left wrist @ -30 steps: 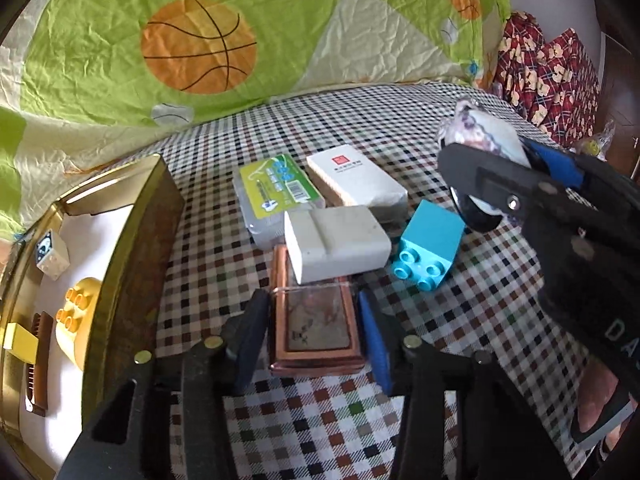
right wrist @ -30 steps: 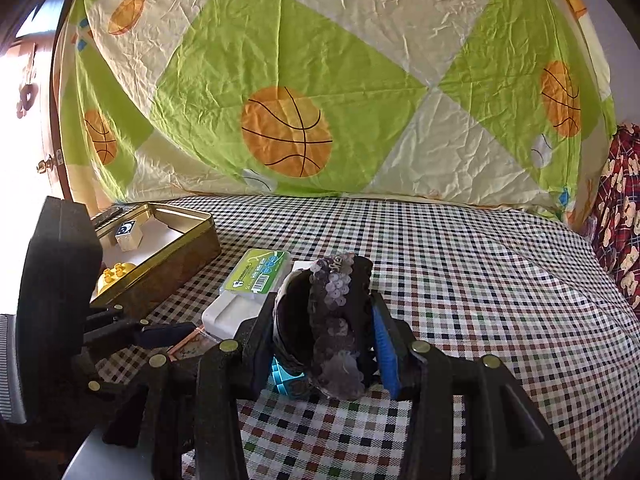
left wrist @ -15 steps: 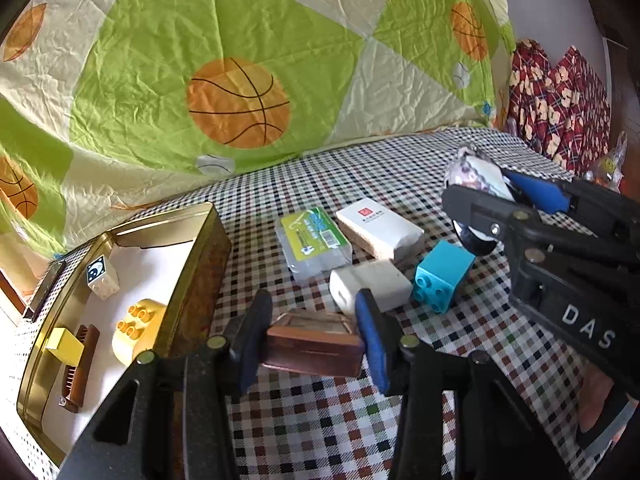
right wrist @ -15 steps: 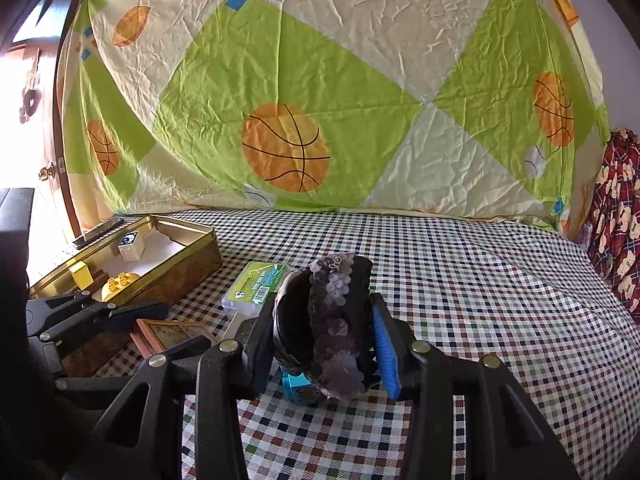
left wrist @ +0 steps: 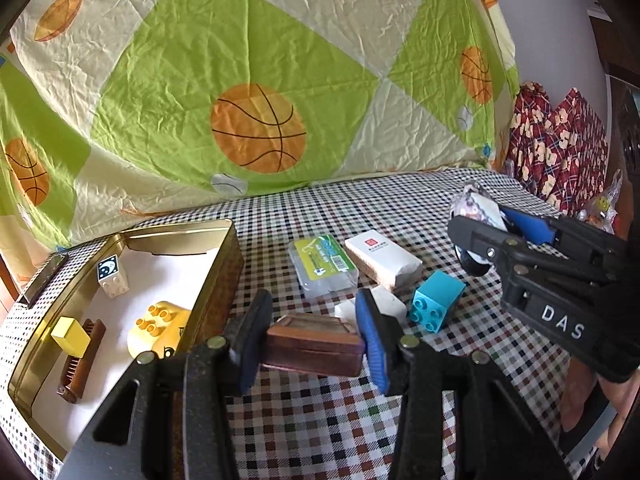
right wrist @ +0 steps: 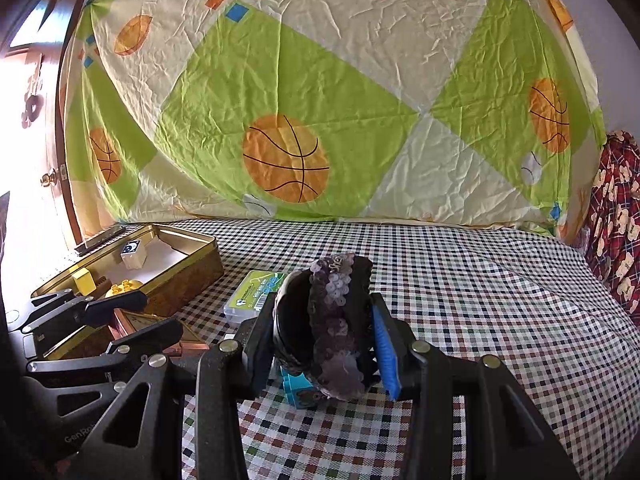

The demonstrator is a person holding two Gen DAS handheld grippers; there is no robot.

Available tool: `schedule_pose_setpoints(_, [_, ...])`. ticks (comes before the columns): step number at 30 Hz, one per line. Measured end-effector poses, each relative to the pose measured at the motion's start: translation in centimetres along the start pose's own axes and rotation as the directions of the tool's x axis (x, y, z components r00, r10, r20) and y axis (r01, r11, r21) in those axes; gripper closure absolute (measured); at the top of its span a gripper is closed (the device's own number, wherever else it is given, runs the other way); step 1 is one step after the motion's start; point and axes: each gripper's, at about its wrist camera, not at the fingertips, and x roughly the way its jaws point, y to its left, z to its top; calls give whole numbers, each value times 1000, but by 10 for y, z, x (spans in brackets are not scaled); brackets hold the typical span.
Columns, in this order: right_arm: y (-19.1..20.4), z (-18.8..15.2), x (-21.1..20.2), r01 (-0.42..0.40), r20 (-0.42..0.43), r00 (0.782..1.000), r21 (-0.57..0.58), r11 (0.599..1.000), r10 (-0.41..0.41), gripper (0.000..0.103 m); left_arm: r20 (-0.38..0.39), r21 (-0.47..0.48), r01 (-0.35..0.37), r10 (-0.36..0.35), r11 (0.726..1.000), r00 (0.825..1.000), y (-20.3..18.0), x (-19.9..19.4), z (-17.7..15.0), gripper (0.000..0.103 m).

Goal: Organize rigid objects
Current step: 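Lift the brown frame with the left tool while the right tool lifts the hair tie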

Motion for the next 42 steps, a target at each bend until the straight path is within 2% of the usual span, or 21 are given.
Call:
schedule_pose_setpoints(10, [1,-1,-8,5,47,999,-4,1000,-5,57,88,-1,-27,27,1000,996,-2,-16,0,60])
schedule_pose_setpoints(21, [2,-2,-15,9,90,996,-7,1000,-9,57,131,-11,-44,46,999,990,0,-26,-1,60])
schedule_pose_setpoints(42, [0,-1,-19,7,103,995,2,1000,-8,58,212,-36,-59,66,998,975,5,-41,-4,60])
